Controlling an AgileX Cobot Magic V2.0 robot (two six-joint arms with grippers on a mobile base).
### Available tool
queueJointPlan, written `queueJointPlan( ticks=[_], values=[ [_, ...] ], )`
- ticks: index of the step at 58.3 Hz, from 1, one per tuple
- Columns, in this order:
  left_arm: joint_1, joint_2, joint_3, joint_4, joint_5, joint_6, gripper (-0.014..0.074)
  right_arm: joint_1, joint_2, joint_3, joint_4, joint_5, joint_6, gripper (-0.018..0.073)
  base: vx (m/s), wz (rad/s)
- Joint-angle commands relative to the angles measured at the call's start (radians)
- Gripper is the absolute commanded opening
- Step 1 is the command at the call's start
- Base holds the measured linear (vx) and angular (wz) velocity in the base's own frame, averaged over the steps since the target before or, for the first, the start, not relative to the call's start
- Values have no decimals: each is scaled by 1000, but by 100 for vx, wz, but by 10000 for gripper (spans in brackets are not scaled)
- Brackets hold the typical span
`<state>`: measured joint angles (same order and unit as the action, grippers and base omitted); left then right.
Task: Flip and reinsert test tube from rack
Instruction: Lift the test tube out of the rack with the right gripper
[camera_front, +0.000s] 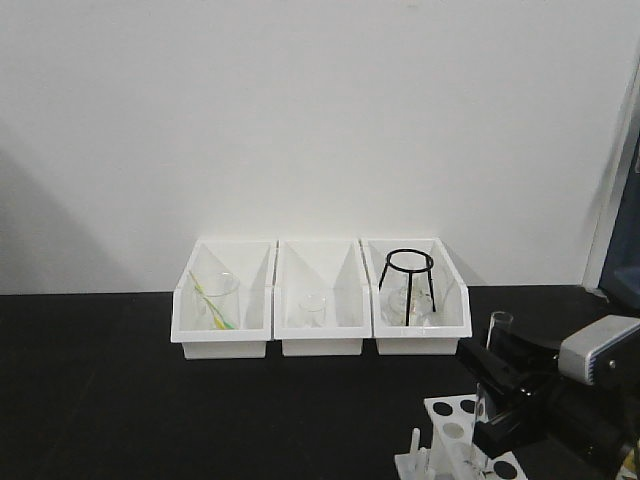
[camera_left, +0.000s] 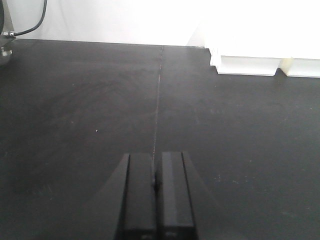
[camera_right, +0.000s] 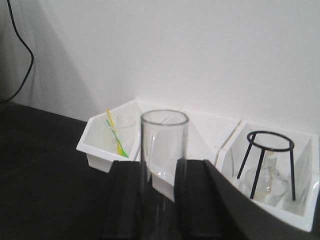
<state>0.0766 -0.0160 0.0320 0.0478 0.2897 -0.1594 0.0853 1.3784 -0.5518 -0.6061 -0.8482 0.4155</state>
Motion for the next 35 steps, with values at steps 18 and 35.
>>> queueJointPlan(
  ticks=[18, 35],
  values=[
    [-7, -11, 0, -4, -87, 0, -6, -3, -249, -147, -8, 281, 145, -9, 0, 0],
    [-7, -11, 0, -4, -87, 0, -6, -3, -253, -237, -391, 481, 107, -9, 0, 0]
  ],
)
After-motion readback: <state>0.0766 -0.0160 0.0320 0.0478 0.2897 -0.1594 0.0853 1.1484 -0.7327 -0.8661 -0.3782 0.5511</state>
